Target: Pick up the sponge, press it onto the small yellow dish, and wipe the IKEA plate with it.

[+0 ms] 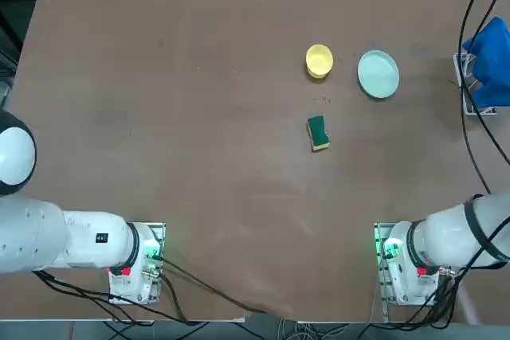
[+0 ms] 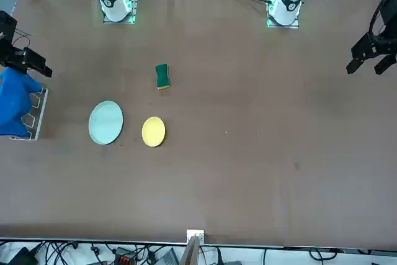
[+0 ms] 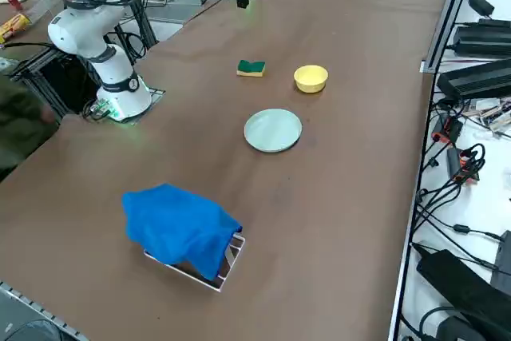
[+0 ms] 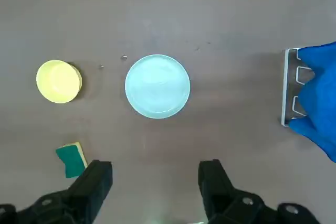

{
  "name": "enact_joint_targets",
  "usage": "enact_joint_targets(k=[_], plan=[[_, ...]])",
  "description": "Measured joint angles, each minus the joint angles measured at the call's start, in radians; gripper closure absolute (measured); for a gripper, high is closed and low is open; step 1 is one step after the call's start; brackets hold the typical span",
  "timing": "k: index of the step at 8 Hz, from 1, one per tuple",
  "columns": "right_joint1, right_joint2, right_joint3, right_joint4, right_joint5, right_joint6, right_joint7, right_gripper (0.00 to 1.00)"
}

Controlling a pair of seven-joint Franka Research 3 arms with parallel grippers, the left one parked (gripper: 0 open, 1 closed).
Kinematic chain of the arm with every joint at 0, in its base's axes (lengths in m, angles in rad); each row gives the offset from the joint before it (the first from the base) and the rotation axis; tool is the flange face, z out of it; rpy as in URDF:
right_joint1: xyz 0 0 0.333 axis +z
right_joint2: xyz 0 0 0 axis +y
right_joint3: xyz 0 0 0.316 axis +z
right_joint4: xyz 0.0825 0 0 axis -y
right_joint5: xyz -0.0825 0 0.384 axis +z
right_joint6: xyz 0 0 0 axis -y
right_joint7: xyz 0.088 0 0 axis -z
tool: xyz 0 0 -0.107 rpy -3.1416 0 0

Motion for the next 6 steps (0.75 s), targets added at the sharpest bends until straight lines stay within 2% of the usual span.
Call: enact_joint_targets(k=[6], plan=[[0.000,0.002,-0.002,0.000,0.000,-0.002,0.000,0.00]])
